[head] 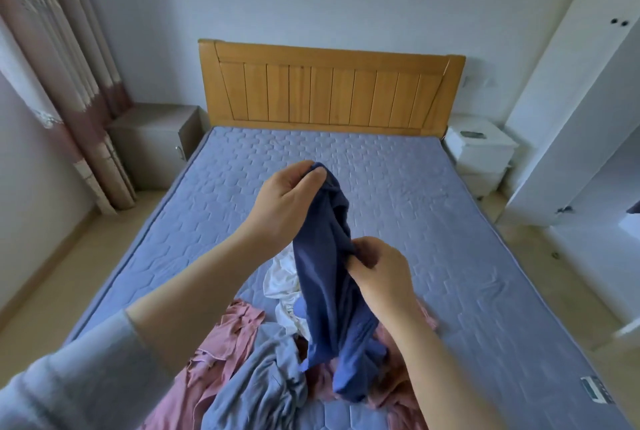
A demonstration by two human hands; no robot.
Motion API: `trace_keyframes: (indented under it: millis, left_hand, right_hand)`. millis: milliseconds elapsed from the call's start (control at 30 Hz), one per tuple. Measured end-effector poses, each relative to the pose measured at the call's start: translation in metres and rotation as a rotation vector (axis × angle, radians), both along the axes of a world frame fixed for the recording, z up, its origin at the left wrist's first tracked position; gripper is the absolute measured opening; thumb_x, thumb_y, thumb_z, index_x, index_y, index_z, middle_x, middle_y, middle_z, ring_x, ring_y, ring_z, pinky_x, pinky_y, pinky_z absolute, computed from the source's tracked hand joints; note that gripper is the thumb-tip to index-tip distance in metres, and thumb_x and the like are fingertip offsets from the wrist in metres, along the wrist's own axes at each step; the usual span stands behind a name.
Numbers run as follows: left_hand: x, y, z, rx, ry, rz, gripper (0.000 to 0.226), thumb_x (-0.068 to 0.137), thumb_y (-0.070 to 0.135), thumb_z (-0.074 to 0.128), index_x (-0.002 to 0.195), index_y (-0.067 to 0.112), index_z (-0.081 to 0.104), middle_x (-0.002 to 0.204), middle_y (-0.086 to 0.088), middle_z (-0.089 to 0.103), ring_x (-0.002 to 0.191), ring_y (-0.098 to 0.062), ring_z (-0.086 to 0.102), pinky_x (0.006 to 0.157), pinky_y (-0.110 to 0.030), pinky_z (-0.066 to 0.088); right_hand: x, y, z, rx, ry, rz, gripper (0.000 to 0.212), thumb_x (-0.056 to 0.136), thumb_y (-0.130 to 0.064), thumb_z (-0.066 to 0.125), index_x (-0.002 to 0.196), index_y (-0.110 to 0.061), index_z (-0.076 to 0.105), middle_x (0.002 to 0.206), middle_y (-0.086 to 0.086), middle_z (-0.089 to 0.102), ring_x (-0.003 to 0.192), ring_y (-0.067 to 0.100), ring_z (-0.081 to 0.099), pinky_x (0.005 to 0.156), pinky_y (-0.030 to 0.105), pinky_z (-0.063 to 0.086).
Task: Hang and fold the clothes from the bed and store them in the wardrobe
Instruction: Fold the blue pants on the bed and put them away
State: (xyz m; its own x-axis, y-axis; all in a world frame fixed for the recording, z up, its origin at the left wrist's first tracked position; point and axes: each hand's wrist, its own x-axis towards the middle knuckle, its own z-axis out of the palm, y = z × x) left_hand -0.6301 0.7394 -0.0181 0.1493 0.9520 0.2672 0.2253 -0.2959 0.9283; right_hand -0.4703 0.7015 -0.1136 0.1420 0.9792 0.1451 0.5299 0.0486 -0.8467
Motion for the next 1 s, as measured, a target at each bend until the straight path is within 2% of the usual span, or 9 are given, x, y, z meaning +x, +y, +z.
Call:
trace_keyframes:
  millis: [67,233,433,533,633,733,833,900,1000]
  left_hand:
    - [-0.009,0.0,0.005,0.012,0.03,0.027,0.032,0.099,0.025,0.046,0.079,0.001,0.052,0.07,-0.01,0.051,0.068,-0.011,0.046,0.066,-0.028,0.038]
    - [-0.045,0.004,-0.006,-0.036,0.076,0.153,0.035,0.1,0.026,0.046,0.081,-0.002,0.05,0.071,-0.011,0.048,0.067,-0.017,0.043,0.063,-0.034,0.034]
    - [-0.078,0.003,-0.021,-0.038,0.131,0.27,0.034,0.1,0.026,0.047,0.073,0.006,0.05,0.057,0.007,0.044,0.055,-0.009,0.039,0.056,-0.028,0.031]
    - [-0.087,0.001,-0.026,-0.039,0.185,0.255,0.034,0.099,0.023,0.048,0.073,0.002,0.049,0.062,-0.003,0.045,0.061,-0.018,0.041,0.06,-0.034,0.033]
    - [-0.093,-0.005,-0.03,-0.027,0.307,0.248,0.026,0.097,0.025,0.051,0.074,0.012,0.056,0.065,0.001,0.056,0.066,-0.023,0.051,0.064,-0.034,0.041]
    - [-0.093,-0.021,-0.029,0.16,0.366,0.231,0.009,0.095,0.032,0.055,0.093,0.026,0.061,0.089,0.014,0.062,0.083,-0.005,0.058,0.073,-0.022,0.046]
    - [-0.087,-0.039,-0.022,0.422,0.448,0.109,0.042,0.087,0.052,0.057,0.113,0.018,0.061,0.105,0.01,0.06,0.093,-0.004,0.057,0.084,-0.019,0.044]
    - [-0.078,-0.047,-0.018,0.441,0.476,0.039,0.063,0.077,0.063,0.06,0.121,0.018,0.059,0.111,0.011,0.059,0.098,-0.002,0.056,0.088,-0.018,0.044]
    - [-0.067,-0.051,-0.014,0.427,0.385,0.081,0.064,0.072,0.056,0.069,0.125,0.022,0.057,0.109,0.017,0.058,0.095,0.003,0.057,0.087,-0.019,0.048]
  right_hand:
    - [0.004,0.002,0.003,-0.014,-0.075,0.044,0.01,0.084,-0.015,0.057,0.077,-0.009,0.062,0.072,0.011,0.063,0.071,0.029,0.058,0.065,0.041,0.047]
    - [0.016,0.002,0.018,0.041,0.01,0.063,0.012,0.088,-0.022,0.062,0.077,-0.022,0.057,0.065,-0.018,0.059,0.06,-0.002,0.05,0.057,0.014,0.037]
    - [0.012,-0.001,0.069,0.015,-0.009,0.303,0.027,0.073,-0.042,0.081,0.082,-0.023,0.063,0.071,-0.011,0.062,0.063,0.001,0.052,0.061,0.016,0.042]
    - [0.007,-0.001,0.091,0.063,-0.061,0.321,0.014,0.084,-0.034,0.073,0.081,-0.023,0.065,0.073,-0.005,0.066,0.066,0.003,0.056,0.067,0.025,0.047]
    - [0.004,-0.002,0.108,0.149,-0.106,0.309,0.012,0.088,-0.033,0.069,0.081,-0.023,0.065,0.077,-0.004,0.067,0.07,0.008,0.059,0.07,0.025,0.047]
    - [-0.001,-0.003,0.124,0.187,-0.154,0.338,0.013,0.089,-0.035,0.068,0.081,-0.025,0.065,0.078,0.0,0.066,0.075,0.019,0.06,0.07,0.026,0.045]
    - [-0.005,-0.003,0.135,0.207,-0.189,0.395,0.013,0.089,-0.035,0.068,0.08,-0.026,0.063,0.075,0.0,0.064,0.072,0.022,0.058,0.067,0.028,0.044]
    - [-0.009,-0.003,0.141,0.226,-0.212,0.427,0.014,0.088,-0.036,0.068,0.081,-0.025,0.063,0.073,0.003,0.062,0.068,0.024,0.056,0.065,0.031,0.043]
    - [-0.014,-0.001,0.147,0.272,-0.243,0.441,0.014,0.088,-0.036,0.069,0.081,-0.026,0.062,0.071,0.002,0.061,0.066,0.023,0.054,0.062,0.03,0.042]
